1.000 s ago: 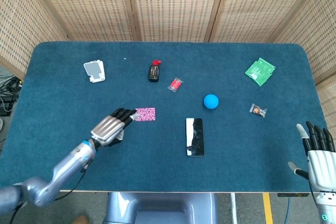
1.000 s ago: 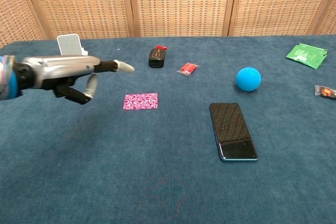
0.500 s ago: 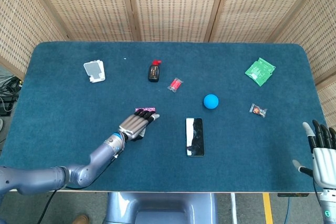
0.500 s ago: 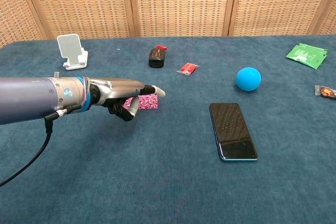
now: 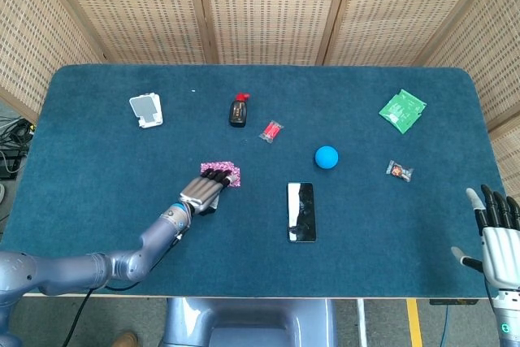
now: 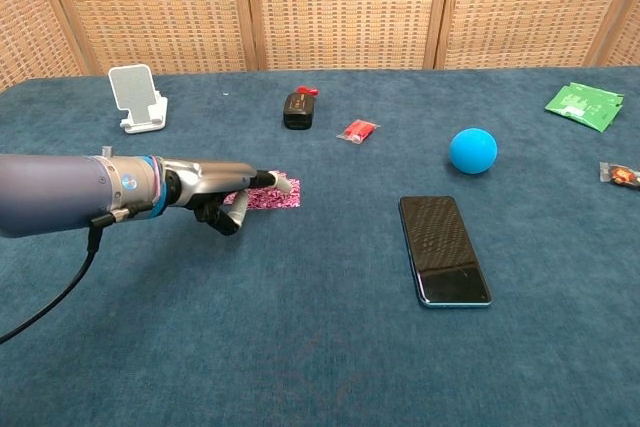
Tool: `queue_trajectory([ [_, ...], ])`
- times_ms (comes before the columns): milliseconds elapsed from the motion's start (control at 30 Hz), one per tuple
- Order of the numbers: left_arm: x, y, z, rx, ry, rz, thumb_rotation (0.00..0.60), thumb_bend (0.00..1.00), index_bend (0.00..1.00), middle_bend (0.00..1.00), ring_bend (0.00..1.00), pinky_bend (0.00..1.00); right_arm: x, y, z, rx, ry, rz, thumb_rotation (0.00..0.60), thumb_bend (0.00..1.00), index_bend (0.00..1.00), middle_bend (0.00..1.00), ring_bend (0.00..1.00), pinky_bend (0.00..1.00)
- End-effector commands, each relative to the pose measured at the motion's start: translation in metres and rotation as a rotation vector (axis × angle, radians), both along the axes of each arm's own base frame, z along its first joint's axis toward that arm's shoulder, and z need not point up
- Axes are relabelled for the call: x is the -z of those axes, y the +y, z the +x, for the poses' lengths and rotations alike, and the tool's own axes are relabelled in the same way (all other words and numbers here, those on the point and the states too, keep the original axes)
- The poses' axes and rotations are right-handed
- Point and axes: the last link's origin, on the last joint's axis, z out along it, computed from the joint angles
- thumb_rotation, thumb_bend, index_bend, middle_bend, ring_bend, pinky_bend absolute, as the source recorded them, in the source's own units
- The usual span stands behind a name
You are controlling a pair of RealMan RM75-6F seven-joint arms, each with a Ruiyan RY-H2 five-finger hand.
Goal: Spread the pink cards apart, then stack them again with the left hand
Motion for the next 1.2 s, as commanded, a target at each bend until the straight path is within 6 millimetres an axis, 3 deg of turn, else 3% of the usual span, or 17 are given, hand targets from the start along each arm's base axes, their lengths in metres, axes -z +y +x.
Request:
queue_trajectory([
  [33, -0.006, 0.003, -0.009, -0.023, 0.006, 0.014, 0.6, 1.0, 0.0, 0.0, 0.0, 0.0, 0.001, 0.0, 0.001, -0.003, 0.0, 0.002, 0.6, 0.0, 0.0, 0.0, 0.0, 0.0],
  [600, -0.05, 0.018, -0.09, -0.226, 0.012, 0.108, 0.6, 1.0, 0.0, 0.0, 0.0, 0.0, 0.003, 0.003, 0.006, -0.022, 0.006, 0.004, 0.6, 0.0, 0.0, 0.0, 0.0, 0.0],
  [767, -0.062, 0.017, -0.084, -0.215, -0.123, 0.18, 0.6, 1.0, 0.0, 0.0, 0.0, 0.0, 0.004, 0.003, 0.009, -0.029, 0.006, 0.008, 0.6, 0.0, 0.0, 0.0, 0.0, 0.0],
  [967, -0.075, 0.012, -0.062, -0.101, -0.234, 0.201, 0.6, 1.0, 0.0, 0.0, 0.0, 0.0, 0.007, 0.003, 0.011, -0.035, 0.008, 0.02, 0.6, 0.0, 0.0, 0.0, 0.0, 0.0],
  [1167, -0.063, 0.01, -0.041, -0.048, -0.217, 0.137, 0.6, 1.0, 0.0, 0.0, 0.0, 0.0, 0.007, 0.003, 0.011, -0.038, 0.008, 0.022, 0.6, 0.0, 0.0, 0.0, 0.0, 0.0],
  [1200, -0.049, 0.01, -0.034, -0.052, -0.204, 0.093, 0.6, 1.0, 0.0, 0.0, 0.0, 0.0, 0.007, 0.003, 0.01, -0.036, 0.007, 0.021, 0.6, 0.0, 0.0, 0.0, 0.0, 0.0],
])
